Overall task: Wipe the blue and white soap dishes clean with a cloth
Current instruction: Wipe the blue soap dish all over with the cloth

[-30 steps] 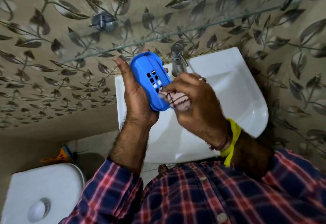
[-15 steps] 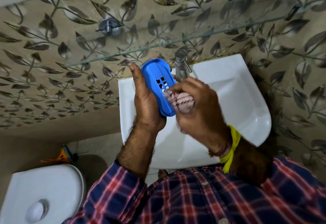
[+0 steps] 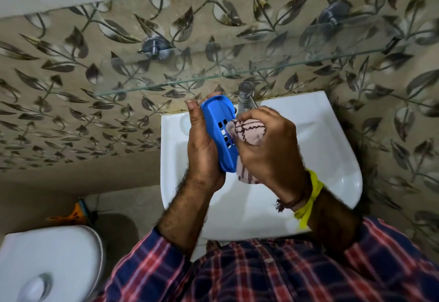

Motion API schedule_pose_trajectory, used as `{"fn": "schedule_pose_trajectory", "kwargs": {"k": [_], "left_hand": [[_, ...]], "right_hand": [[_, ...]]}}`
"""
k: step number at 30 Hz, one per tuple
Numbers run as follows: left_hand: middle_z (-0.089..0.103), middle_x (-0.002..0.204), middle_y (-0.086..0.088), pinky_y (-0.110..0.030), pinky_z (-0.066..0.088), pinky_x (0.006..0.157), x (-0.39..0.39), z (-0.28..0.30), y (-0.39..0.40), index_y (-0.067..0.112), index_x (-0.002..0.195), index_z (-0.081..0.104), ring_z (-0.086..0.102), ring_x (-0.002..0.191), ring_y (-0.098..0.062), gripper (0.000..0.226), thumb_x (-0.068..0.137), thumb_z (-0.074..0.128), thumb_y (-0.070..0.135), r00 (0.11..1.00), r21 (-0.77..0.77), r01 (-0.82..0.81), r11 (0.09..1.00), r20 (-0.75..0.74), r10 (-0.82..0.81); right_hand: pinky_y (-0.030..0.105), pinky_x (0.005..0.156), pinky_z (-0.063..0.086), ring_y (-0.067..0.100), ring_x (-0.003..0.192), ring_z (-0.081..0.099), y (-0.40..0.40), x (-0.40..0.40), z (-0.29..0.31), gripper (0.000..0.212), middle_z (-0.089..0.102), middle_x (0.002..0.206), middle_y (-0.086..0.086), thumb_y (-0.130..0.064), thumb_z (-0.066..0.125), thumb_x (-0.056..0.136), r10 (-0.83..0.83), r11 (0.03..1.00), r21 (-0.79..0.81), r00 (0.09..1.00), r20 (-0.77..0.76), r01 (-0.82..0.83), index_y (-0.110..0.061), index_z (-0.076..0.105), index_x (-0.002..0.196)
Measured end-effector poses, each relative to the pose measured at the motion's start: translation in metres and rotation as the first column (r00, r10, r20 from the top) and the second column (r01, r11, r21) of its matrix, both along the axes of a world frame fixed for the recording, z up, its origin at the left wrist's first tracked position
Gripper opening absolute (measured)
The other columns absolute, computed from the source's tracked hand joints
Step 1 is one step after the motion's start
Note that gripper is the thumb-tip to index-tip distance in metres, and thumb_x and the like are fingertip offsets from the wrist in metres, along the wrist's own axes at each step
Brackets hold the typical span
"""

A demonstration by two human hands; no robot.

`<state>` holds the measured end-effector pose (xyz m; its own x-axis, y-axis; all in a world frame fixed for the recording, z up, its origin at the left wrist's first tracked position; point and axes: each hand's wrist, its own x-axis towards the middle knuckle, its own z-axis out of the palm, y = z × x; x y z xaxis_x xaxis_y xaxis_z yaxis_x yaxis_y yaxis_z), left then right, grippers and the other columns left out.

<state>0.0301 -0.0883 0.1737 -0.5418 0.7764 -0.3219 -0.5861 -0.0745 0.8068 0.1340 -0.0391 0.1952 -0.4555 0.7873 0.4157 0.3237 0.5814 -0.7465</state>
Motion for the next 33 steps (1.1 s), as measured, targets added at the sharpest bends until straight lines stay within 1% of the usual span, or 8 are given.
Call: {"fn": "schedule_pose_trajectory", "kwargs": {"k": [4, 8, 12, 16, 20, 25, 29, 33], "left_hand": [[0.071, 0.098, -0.010, -0.040, 0.059, 0.083, 0.002, 0.001, -0.002, 0.017, 0.123, 0.070, 0.069, 0.093, -0.028, 0.080, 0.084, 0.040, 0.080, 1.000, 0.002, -0.016, 1.000, -0.019, 0.016], [0.075, 0.109, -0.014, -0.042, 0.061, 0.086, 0.009, 0.003, -0.002, 0.014, 0.128, 0.067, 0.073, 0.102, -0.032, 0.085, 0.080, 0.043, 0.080, 0.999, -0.041, 0.024, 0.999, -0.028, -0.026], [0.073, 0.098, -0.012, -0.042, 0.058, 0.087, 0.004, 0.001, -0.002, 0.010, 0.120, 0.067, 0.071, 0.094, -0.029, 0.082, 0.084, 0.042, 0.080, 0.999, -0.018, 0.028, 0.999, -0.016, -0.029], [0.076, 0.104, -0.016, -0.039, 0.063, 0.080, 0.010, 0.000, -0.005, 0.009, 0.119, 0.069, 0.074, 0.095, -0.030, 0.077, 0.085, 0.044, 0.073, 0.998, -0.029, 0.064, 0.998, 0.021, -0.064], [0.075, 0.092, -0.009, -0.036, 0.061, 0.077, 0.009, 0.000, -0.007, 0.013, 0.109, 0.070, 0.073, 0.087, -0.025, 0.064, 0.094, 0.040, 0.068, 0.999, -0.005, 0.039, 0.999, 0.012, -0.039], [0.077, 0.113, -0.010, -0.039, 0.060, 0.084, 0.018, -0.003, -0.012, 0.013, 0.128, 0.067, 0.074, 0.102, -0.026, 0.066, 0.100, 0.033, 0.063, 0.995, -0.057, 0.096, 0.994, -0.035, -0.098], [0.078, 0.103, -0.008, -0.033, 0.060, 0.084, 0.022, -0.004, -0.014, 0.007, 0.122, 0.063, 0.073, 0.098, -0.023, 0.061, 0.106, 0.028, 0.054, 0.996, 0.015, 0.083, 0.996, -0.024, -0.083], [0.075, 0.107, -0.011, -0.034, 0.059, 0.084, 0.024, -0.002, -0.015, 0.007, 0.124, 0.062, 0.072, 0.100, -0.025, 0.061, 0.108, 0.026, 0.053, 0.995, 0.004, 0.093, 0.996, -0.048, -0.093]], "right_hand": [[0.038, 0.072, 0.054, 0.022, 0.081, 0.064, -0.007, 0.002, 0.001, 0.020, 0.067, 0.090, 0.001, -0.006, 0.074, 0.073, 0.121, 0.992, 0.026, 0.990, 0.077, -0.123, -0.011, 0.071, 0.092], [0.039, 0.075, 0.053, 0.026, 0.081, 0.064, 0.005, 0.002, 0.001, 0.013, 0.069, 0.087, 0.007, -0.002, 0.076, 0.075, -0.002, 0.999, 0.046, 1.000, 0.014, 0.002, -0.006, 0.071, 0.087], [0.032, 0.074, 0.053, 0.022, 0.084, 0.065, -0.014, 0.001, 0.003, 0.022, 0.069, 0.093, 0.002, -0.009, 0.070, 0.073, 0.092, 0.993, 0.065, 0.993, 0.073, -0.096, -0.011, 0.072, 0.094], [0.041, 0.075, 0.054, 0.025, 0.083, 0.065, 0.000, 0.002, 0.000, 0.012, 0.069, 0.087, 0.006, -0.004, 0.078, 0.078, -0.028, 0.999, 0.018, 0.999, -0.016, 0.028, -0.006, 0.072, 0.088], [0.036, 0.075, 0.053, 0.023, 0.083, 0.066, -0.011, 0.002, 0.003, 0.016, 0.069, 0.090, 0.004, -0.006, 0.075, 0.075, 0.094, 0.994, 0.055, 0.994, 0.058, -0.097, -0.009, 0.072, 0.090], [0.034, 0.073, 0.059, 0.018, 0.073, 0.070, 0.016, 0.003, 0.005, 0.013, 0.073, 0.079, 0.005, -0.013, 0.081, 0.080, -0.058, 0.960, -0.278, 0.993, -0.102, 0.028, -0.006, 0.072, 0.085], [0.028, 0.078, 0.053, 0.024, 0.082, 0.066, -0.011, 0.003, 0.005, 0.014, 0.071, 0.089, 0.009, -0.003, 0.077, 0.075, 0.052, 0.997, 0.061, 0.999, -0.003, -0.052, -0.004, 0.072, 0.089], [0.038, 0.075, 0.054, 0.028, 0.082, 0.064, -0.004, 0.005, 0.004, 0.016, 0.069, 0.090, 0.013, 0.000, 0.074, 0.075, 0.004, 0.995, 0.100, 1.000, -0.011, -0.003, 0.001, 0.071, 0.091]]}}
